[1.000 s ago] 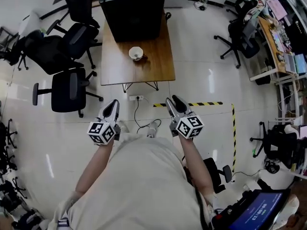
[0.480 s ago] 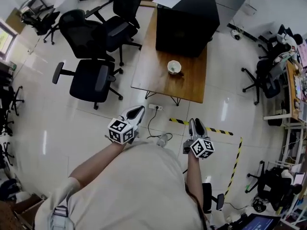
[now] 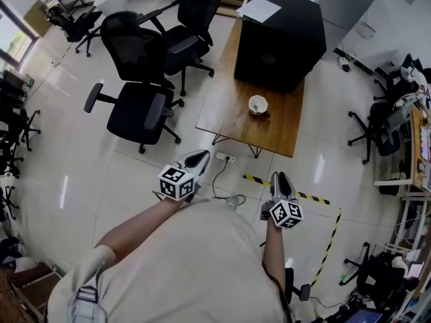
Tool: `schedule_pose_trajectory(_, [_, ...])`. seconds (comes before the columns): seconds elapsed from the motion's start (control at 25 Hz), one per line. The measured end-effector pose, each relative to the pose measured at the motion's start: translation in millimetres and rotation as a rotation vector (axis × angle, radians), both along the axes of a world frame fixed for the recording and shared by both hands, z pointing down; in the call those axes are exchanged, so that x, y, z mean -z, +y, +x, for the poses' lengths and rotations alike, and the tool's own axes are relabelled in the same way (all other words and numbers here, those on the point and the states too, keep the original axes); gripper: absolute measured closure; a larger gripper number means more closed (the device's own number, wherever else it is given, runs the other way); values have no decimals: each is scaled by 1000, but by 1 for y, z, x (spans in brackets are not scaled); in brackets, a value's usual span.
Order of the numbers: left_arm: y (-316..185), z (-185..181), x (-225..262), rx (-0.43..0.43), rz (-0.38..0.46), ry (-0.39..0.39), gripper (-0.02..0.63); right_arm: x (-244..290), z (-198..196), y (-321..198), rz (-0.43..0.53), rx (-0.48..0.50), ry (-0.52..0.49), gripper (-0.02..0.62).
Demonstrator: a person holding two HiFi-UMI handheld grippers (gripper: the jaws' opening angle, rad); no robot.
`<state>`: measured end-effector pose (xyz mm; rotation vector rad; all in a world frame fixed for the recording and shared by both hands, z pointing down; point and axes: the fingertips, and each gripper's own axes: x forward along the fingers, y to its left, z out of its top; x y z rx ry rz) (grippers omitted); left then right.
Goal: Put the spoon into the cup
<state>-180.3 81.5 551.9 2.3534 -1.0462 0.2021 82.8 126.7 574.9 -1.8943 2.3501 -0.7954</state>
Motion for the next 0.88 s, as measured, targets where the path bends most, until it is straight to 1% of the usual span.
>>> schedule_pose_trajectory(0.2, [4, 0, 9, 9, 2, -14, 629, 11, -4, 0, 13, 44, 32, 499])
schedule_pose_trajectory(0.52, [-1, 3, 7, 0, -1, -24, 629, 22, -18, -14, 50, 119, 48, 502])
schedule_pose_trajectory(0.68, [-7, 10, 6, -16, 5, -20, 629, 22, -18, -16, 52, 131, 57, 503])
schedule_pose_trajectory(0.88, [-22, 8, 8, -33, 8, -18, 629, 25, -24, -27, 61, 138, 45, 503])
